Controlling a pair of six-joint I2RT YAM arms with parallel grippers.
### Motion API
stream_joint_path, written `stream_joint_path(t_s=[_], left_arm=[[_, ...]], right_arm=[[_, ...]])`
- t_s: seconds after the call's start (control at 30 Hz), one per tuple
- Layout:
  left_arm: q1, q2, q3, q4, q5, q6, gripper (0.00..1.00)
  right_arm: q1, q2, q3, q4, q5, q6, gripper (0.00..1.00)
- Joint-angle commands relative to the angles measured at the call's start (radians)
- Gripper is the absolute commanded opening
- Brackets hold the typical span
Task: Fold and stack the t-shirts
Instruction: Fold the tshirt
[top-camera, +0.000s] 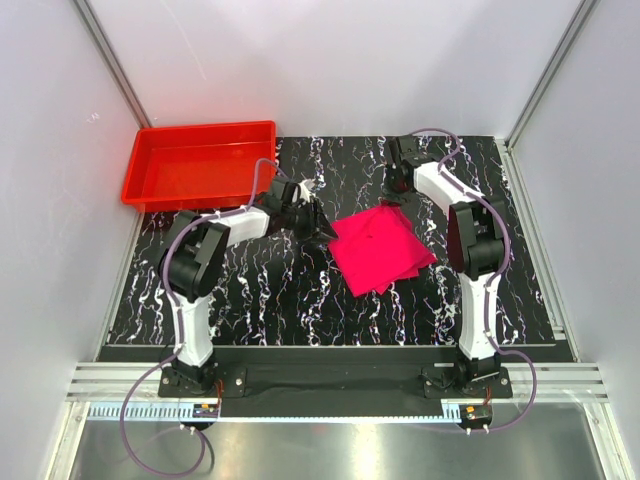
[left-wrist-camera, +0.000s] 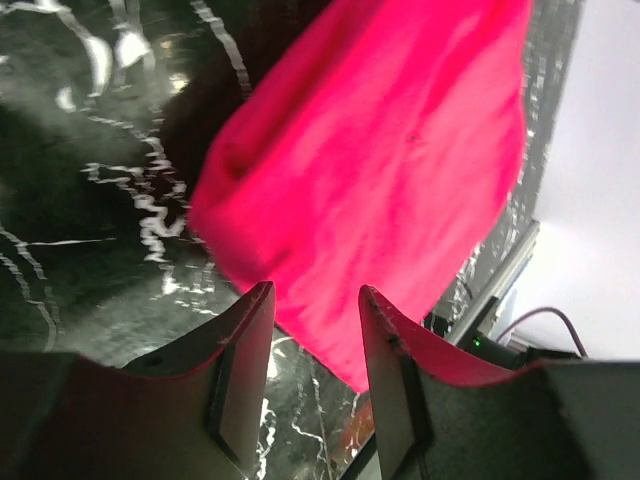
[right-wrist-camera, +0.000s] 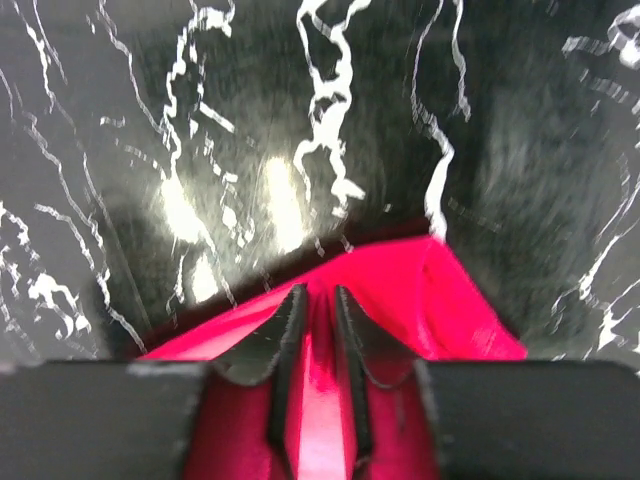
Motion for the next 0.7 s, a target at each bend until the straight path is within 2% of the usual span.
stream_joint_path(t_s=[0.0, 0.13, 0.2, 0.27, 0.3, 0.33, 0.4, 0.47, 0.57, 0.63, 0.67], left_arm=[[-0.004, 0.017, 0.039, 0.003, -0.047, -0.021, 0.44], [-0.012, -0.009, 0.022, -0.013, -0.061, 0.003, 0.44], [-0.014, -0.049, 0.028, -0.037, -0.070, 0.031, 0.44], [-0.014, -0.089, 0.045, -0.089, -0.090, 0.058, 0.47], [-0.017, -0.125, 0.054, -0.114, -0.113, 0.097, 0.48], [-0.017, -0.147, 0.070, -0.169, -0.129, 0.115, 0.48], [-0.017, -0.204, 0.102, -0.221, -0.149, 0.143, 0.49], [-0.023, -0.242, 0.120, -0.243, -0.158, 0.169, 0.50], [-0.035, -0.299, 0.144, -0.284, -0.146, 0.194, 0.50], [-0.035, -0.328, 0.121, -0.292, -0.103, 0.189, 0.50], [-0.038, -0.371, 0.110, -0.296, -0.091, 0.189, 0.50]], right_arm=[[-0.013, -0.008, 0.001, 0.102, 0.051, -0.067, 0.24], [-0.030, 0.067, 0.069, 0.119, 0.004, -0.073, 0.32], [-0.033, 0.119, 0.190, -0.024, 0.034, -0.077, 0.37], [-0.035, 0.090, 0.179, -0.046, 0.060, -0.077, 0.45], [-0.035, 0.025, 0.130, -0.039, 0.073, -0.072, 0.55], [-0.035, -0.008, 0.116, -0.037, 0.100, -0.073, 0.57], [-0.036, -0.085, 0.139, -0.124, 0.152, -0.096, 0.58], [-0.036, -0.135, 0.146, -0.221, 0.139, -0.090, 0.59], [-0.036, -0.249, 0.078, -0.296, 0.013, -0.031, 0.59], [-0.030, -0.350, -0.063, -0.306, -0.077, 0.023, 0.60], [-0.027, -0.453, -0.135, -0.268, -0.105, 0.087, 0.63]])
